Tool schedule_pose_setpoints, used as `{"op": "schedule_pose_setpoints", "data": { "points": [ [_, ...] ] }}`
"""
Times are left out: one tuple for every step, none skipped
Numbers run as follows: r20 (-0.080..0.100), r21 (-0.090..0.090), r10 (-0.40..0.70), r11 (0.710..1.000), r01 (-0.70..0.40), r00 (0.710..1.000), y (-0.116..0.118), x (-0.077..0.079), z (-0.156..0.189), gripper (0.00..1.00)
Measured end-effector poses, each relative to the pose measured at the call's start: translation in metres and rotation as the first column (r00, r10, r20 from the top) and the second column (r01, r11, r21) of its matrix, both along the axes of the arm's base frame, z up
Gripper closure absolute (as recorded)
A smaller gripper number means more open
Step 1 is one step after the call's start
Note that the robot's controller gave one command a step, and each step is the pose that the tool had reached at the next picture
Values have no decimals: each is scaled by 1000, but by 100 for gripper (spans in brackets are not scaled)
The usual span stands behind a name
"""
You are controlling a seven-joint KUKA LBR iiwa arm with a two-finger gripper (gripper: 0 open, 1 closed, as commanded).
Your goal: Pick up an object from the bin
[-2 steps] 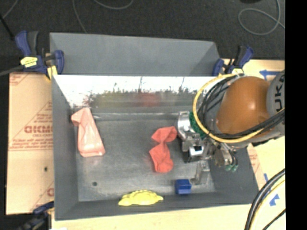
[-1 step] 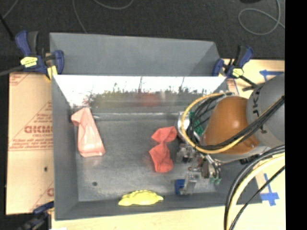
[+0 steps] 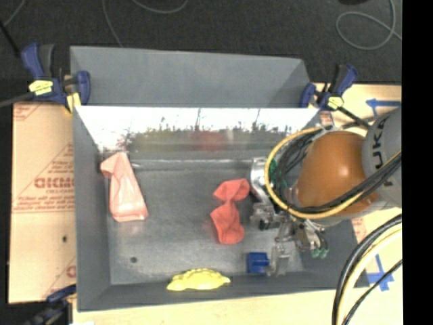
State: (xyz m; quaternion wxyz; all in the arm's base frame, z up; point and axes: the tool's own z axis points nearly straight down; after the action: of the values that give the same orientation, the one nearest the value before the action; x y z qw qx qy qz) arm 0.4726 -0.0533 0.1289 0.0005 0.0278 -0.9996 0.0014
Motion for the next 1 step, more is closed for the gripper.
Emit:
{"op": "schedule_pose_setpoints", "data": {
  "points": [
    [5, 3, 5, 1000, -5, 1000, 3, 3, -6, 0]
  ]
}}
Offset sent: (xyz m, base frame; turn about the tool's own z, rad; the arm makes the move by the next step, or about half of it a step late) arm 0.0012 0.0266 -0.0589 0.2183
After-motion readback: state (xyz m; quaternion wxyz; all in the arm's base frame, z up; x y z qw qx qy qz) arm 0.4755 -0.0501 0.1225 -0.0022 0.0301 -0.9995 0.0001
